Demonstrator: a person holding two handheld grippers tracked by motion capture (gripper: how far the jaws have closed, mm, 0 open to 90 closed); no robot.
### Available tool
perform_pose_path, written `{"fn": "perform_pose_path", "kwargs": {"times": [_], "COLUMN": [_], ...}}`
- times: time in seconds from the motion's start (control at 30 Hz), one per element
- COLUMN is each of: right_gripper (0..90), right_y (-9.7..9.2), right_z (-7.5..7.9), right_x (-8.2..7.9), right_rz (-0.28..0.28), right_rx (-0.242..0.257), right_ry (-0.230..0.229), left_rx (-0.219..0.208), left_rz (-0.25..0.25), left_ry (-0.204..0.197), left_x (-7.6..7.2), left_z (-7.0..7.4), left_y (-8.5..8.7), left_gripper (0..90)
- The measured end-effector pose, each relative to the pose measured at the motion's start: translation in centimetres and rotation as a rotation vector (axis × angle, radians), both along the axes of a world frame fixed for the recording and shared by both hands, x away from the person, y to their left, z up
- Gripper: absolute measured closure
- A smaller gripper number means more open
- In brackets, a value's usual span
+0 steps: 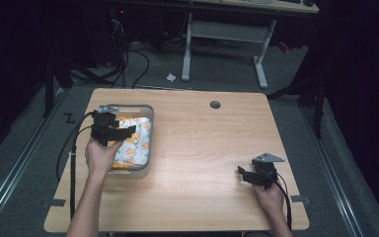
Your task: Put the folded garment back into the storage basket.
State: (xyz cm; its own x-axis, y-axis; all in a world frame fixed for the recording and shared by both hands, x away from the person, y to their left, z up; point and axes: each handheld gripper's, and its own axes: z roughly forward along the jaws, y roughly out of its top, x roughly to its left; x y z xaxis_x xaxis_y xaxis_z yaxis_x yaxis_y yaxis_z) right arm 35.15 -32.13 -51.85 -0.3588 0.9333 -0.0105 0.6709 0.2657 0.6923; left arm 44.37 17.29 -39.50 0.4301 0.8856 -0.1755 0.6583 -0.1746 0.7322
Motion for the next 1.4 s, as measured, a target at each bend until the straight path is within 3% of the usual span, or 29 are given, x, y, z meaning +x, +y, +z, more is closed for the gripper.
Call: {"fn": "perform_pose_path", "kwargs": {"times": [0.17, 0.67, 1.4], "right_gripper": [32.6, 32.6, 32.6], "right_y": [0.0, 0.0, 0.0], "right_z": [0.0, 0.0, 0.0], "right_x": [0.0, 0.0, 0.0], "right_rz": [0.0, -0.001, 0.0], "right_rx": [0.0, 0.001, 0.001], "right_ry": [0.0, -0.001, -0.001], "left_rx": [-0.019, 0.022, -0.018], "left_rz": [-0.017, -0.098, -0.184], "left_ry": [-0.022, -0.065, -0.086], "left_x": [-1.0, -3.2, -4.6], "left_z": [0.7, 1.1, 1.4], "left_y": [-0.7, -3.9, -7.1], "left_gripper": [31.8, 31.3, 30.9]}}
